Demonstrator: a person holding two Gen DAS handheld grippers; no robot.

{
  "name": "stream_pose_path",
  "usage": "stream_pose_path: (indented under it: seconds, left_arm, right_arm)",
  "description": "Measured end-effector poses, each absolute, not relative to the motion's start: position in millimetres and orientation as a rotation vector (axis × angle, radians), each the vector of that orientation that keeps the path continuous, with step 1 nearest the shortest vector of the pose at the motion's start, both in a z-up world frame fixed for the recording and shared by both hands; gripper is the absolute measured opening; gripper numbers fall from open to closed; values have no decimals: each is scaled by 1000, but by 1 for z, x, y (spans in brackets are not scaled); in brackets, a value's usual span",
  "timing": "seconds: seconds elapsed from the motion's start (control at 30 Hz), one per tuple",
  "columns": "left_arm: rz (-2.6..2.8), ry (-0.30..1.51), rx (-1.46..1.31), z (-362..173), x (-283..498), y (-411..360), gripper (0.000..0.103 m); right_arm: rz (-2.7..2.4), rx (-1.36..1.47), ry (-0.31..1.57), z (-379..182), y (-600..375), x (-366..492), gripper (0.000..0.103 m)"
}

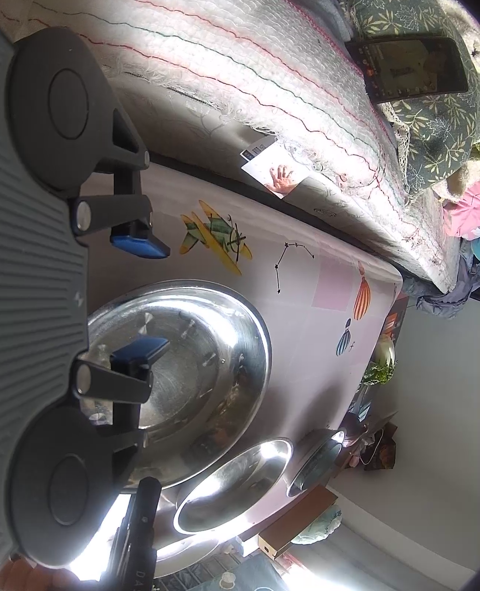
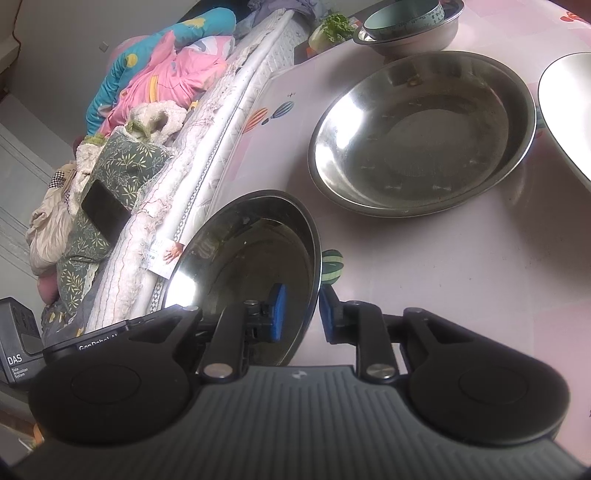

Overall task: Organize plates and bowls
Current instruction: 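Lift the large stainless bowl with the left gripper while the right gripper lifts the stainless dish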

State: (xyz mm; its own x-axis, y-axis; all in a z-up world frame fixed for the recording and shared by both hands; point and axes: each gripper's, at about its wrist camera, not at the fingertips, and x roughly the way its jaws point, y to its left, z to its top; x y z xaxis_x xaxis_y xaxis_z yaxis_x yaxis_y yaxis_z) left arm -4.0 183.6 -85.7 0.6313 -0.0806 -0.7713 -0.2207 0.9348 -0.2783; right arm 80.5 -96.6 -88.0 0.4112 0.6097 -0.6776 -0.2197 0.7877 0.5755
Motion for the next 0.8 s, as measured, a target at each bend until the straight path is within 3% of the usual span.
stream_pose_path:
  seconds: [0.17, 0.8]
  left_arm:
    - [85, 889, -350, -86, 3, 181, 53]
    - [47, 928, -330, -86, 8, 164, 53]
  right_arm:
    - [544, 435, 1019, -88, -94, 87, 23]
    - [554, 436, 1007, -89, -95, 95, 24]
